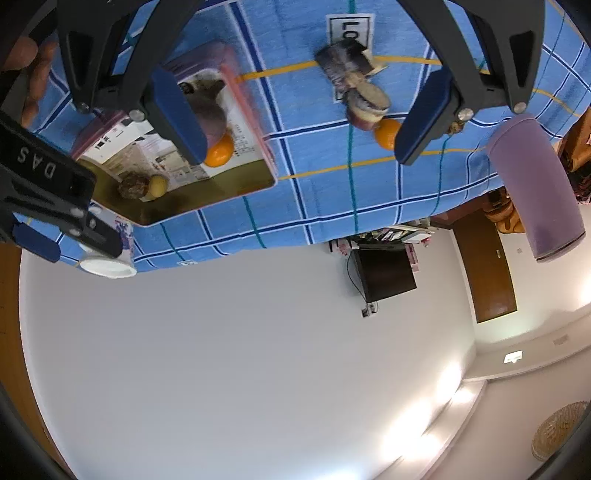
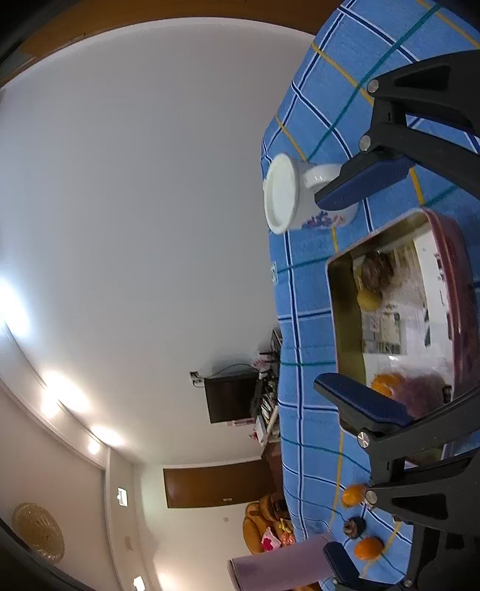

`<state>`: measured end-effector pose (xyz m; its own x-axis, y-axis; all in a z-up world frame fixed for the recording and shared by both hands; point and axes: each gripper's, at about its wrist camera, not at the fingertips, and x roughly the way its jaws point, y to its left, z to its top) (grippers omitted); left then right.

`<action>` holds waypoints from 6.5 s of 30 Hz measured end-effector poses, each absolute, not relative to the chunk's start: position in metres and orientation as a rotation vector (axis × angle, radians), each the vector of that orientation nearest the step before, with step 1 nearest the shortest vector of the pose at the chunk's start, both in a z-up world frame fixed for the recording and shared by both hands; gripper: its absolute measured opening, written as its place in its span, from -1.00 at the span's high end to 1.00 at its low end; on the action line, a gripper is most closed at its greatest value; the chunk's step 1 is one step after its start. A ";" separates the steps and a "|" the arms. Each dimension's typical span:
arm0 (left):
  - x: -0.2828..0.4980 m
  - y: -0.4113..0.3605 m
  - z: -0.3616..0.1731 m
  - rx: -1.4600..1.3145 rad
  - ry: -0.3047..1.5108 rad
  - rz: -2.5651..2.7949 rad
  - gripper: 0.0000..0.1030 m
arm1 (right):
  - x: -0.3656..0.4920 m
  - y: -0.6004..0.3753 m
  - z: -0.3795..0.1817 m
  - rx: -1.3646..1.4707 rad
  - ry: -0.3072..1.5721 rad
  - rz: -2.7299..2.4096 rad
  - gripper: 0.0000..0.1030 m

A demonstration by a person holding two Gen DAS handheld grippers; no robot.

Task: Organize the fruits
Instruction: 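Lift both open tools out of the tin toward the remaining fruits, then grasp a cut purple cane piece with the right tool while the left tool grasps an orange, then carry the cane piece and the orange over the pink tin with both tools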

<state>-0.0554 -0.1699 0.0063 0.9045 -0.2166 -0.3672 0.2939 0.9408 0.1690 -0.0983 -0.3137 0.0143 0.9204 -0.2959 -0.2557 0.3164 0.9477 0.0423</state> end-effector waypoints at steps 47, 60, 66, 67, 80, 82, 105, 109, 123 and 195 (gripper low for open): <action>0.010 0.073 0.003 0.022 0.675 0.007 -1.00 | -0.012 -0.132 -0.031 -0.075 0.716 0.146 -0.76; 0.052 0.027 -0.032 0.131 0.817 -0.087 -0.66 | 0.012 -0.117 -0.056 -0.127 0.880 0.172 0.13; 0.061 0.028 -0.051 0.089 0.878 -0.145 -0.12 | 0.009 -0.126 -0.051 -0.073 0.858 0.197 0.16; 0.062 0.029 -0.052 0.076 0.889 -0.168 0.02 | 0.005 -0.128 -0.047 -0.060 0.830 0.197 0.16; 0.043 0.052 -0.032 -0.077 0.743 -0.148 0.05 | -0.026 -0.147 -0.016 0.064 0.577 0.218 0.17; 0.037 0.049 -0.026 -0.066 0.685 -0.136 0.05 | -0.029 -0.147 -0.013 0.063 0.551 0.207 0.17; -0.005 -0.010 -0.005 0.087 0.522 -0.133 0.04 | -0.045 -0.150 0.000 -0.050 0.395 0.070 0.16; -0.009 -0.018 -0.003 0.096 0.511 -0.140 0.04 | -0.046 -0.150 0.000 -0.062 0.394 0.066 0.16; -0.016 -0.044 -0.001 0.108 0.509 -0.176 0.04 | -0.046 -0.163 -0.001 -0.051 0.403 0.045 0.16; -0.019 -0.188 0.016 0.136 0.470 -0.367 0.04 | -0.070 -0.335 0.009 0.026 0.397 -0.266 0.16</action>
